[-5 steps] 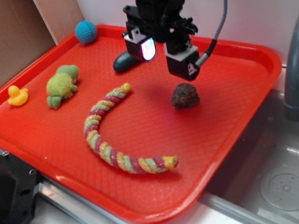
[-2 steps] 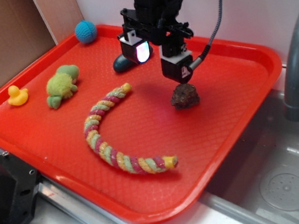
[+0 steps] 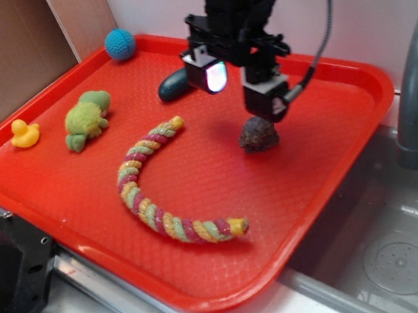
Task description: Grab the rock.
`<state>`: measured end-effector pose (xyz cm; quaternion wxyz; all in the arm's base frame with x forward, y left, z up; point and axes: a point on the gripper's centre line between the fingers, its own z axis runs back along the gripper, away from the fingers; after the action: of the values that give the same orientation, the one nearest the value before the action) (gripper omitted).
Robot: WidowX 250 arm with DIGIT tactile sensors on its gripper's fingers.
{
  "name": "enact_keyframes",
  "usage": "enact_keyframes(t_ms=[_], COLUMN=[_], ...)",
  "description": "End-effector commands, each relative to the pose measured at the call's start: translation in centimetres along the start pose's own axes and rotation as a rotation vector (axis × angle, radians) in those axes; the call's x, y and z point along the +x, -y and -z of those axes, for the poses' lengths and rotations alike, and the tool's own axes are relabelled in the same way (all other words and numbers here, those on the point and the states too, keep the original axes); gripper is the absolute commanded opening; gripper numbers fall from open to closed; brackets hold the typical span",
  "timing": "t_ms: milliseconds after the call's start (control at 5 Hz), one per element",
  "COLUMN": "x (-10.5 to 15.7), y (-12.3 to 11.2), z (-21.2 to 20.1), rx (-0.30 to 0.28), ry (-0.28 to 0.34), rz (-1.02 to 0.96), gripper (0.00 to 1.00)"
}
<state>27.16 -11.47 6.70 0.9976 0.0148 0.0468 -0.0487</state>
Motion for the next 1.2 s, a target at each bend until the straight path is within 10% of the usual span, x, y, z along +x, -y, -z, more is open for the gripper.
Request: enact_keyframes(t_ms=[0, 600, 800, 1000], x=[-0.6, 0.0, 0.0, 0.0], y=[1.9, 1.0, 0.7, 0.6], z=[0.3, 3.7, 6.1, 6.2], rx=[-0.010, 0.023, 0.020, 0.003], ry=[0.027, -0.013, -0.068, -0.067], rz=[0.035, 0.026, 0.013, 0.029], gripper=[1.00, 1.00, 0.00, 0.00])
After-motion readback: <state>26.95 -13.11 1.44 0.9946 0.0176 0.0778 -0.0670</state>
